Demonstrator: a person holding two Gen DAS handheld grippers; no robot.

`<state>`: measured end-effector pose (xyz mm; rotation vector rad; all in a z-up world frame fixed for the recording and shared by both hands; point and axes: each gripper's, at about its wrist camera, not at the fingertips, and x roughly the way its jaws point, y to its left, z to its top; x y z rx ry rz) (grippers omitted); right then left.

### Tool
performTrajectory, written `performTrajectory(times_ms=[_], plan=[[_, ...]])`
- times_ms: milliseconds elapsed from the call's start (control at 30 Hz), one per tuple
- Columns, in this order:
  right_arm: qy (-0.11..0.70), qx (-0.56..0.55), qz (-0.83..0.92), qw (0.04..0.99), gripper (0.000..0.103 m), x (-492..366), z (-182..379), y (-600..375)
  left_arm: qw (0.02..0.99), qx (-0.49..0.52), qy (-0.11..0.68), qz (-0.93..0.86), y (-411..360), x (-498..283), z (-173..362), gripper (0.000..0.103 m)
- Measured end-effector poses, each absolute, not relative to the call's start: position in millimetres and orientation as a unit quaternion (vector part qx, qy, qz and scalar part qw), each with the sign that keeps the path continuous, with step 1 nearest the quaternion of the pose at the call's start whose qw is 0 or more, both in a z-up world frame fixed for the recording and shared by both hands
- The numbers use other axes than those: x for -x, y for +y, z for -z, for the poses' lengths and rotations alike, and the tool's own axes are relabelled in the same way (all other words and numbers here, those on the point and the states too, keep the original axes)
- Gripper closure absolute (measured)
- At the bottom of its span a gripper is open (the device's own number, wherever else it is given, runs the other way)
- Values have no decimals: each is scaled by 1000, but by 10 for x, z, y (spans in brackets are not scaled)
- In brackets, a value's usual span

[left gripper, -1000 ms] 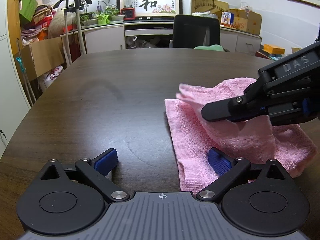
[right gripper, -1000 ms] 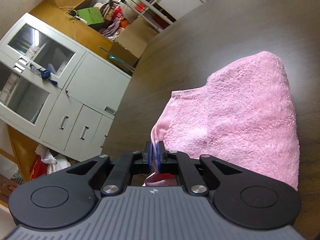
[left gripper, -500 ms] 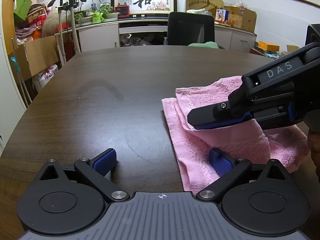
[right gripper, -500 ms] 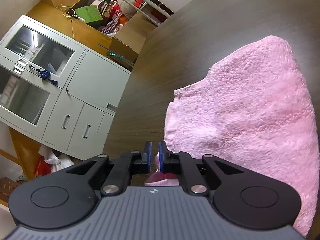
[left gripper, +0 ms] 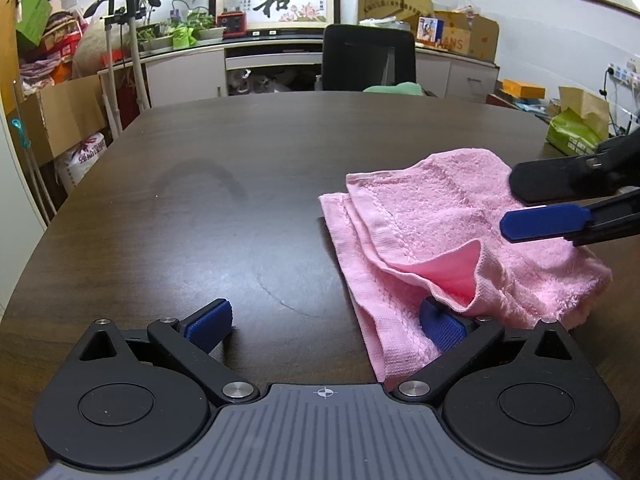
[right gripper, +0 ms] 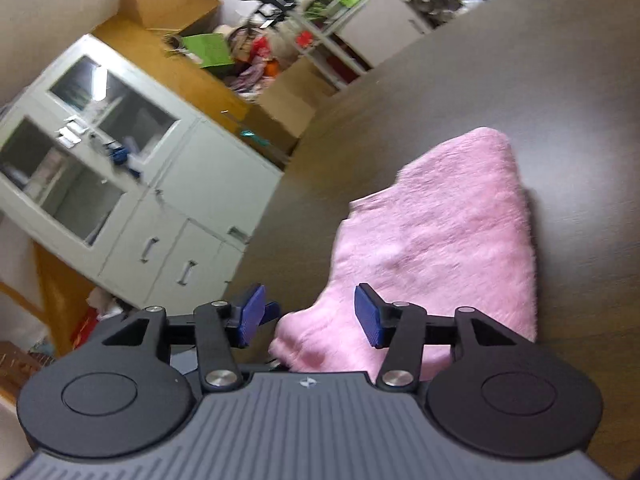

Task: Fold towel
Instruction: 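Open the right gripper and pull it back from the towel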

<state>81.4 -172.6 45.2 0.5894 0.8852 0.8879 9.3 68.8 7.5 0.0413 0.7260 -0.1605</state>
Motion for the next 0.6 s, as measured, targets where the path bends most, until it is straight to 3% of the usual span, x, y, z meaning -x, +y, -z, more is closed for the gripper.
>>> performTrajectory(times_ms=[233,600], plan=[[377,-92,-407,827,39,-590,-644,-1333,937,-40,334,100,844,29,-112,1],[296,151,-425,842,30,-82,-742,-742,944,-24,322,68,1157,50,-144,1]])
